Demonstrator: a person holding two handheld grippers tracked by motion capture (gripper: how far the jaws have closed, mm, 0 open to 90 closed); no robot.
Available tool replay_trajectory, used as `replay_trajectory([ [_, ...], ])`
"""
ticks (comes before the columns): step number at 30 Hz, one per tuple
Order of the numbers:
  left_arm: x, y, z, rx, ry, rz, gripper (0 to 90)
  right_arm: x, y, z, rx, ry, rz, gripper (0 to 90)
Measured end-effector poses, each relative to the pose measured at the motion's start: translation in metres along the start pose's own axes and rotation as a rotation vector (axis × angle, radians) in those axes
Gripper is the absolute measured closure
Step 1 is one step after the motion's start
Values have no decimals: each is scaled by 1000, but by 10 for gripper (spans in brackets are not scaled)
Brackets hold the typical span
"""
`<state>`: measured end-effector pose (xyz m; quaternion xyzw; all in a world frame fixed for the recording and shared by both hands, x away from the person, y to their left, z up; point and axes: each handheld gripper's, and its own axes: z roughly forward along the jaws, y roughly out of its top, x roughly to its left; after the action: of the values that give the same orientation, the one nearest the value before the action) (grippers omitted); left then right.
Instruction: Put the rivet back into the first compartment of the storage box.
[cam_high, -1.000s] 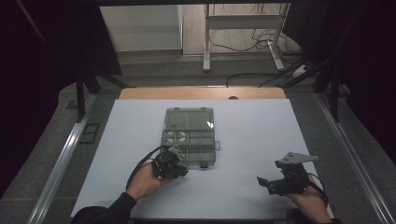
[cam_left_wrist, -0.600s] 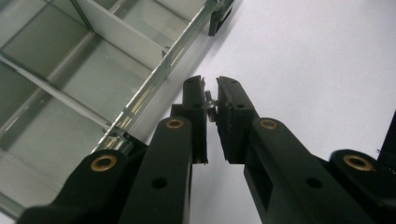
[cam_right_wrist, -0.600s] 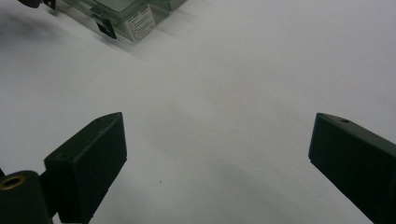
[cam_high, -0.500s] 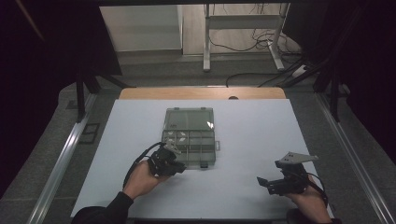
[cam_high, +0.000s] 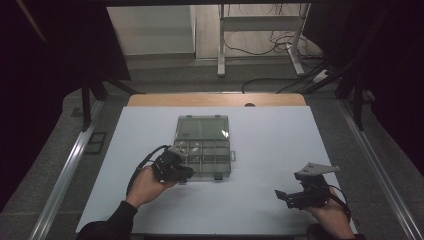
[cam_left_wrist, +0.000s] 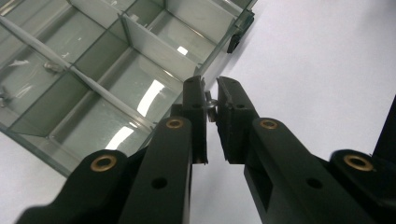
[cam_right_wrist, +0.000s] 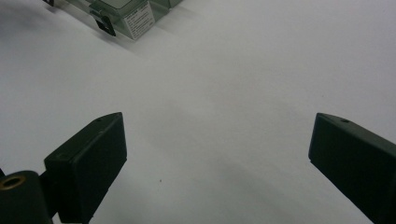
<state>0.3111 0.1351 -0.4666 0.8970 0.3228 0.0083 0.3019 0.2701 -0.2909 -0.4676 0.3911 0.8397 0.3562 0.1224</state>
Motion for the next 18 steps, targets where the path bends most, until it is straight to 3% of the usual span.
replay_trajectory([
  [18,15,2,-13,-9,23,-30,832,0,0,0,1,-2,-1,39],
])
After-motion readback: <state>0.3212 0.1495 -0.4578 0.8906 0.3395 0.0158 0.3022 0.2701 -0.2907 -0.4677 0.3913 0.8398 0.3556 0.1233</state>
